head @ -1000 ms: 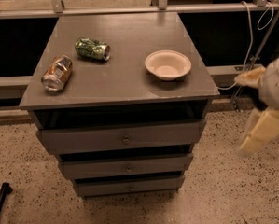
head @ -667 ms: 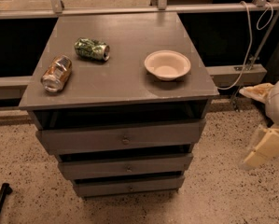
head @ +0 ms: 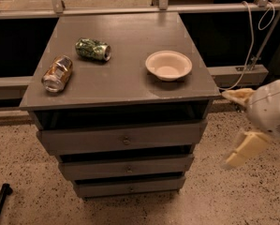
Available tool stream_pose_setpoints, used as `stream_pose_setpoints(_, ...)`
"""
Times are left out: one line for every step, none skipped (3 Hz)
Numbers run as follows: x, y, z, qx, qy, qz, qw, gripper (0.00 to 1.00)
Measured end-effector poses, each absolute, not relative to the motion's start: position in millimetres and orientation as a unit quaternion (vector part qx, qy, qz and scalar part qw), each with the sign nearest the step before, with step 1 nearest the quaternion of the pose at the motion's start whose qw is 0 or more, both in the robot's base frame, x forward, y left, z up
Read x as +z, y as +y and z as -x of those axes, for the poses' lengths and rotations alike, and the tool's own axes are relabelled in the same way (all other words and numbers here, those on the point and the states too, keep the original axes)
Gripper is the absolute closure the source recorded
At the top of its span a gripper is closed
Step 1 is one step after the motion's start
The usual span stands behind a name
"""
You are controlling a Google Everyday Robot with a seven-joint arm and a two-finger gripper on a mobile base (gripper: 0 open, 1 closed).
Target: Open middle drawer
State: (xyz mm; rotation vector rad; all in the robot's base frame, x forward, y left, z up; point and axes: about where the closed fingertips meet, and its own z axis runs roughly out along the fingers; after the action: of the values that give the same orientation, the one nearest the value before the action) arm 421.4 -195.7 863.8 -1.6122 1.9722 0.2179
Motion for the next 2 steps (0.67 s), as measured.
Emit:
stream_pose_setpoints(807,-155,-426,0.133,0.7,0.614,0.339,0.0)
stream_pose_setpoints(702,-128,-413,0.175,0.68,0.621,0.348,0.0)
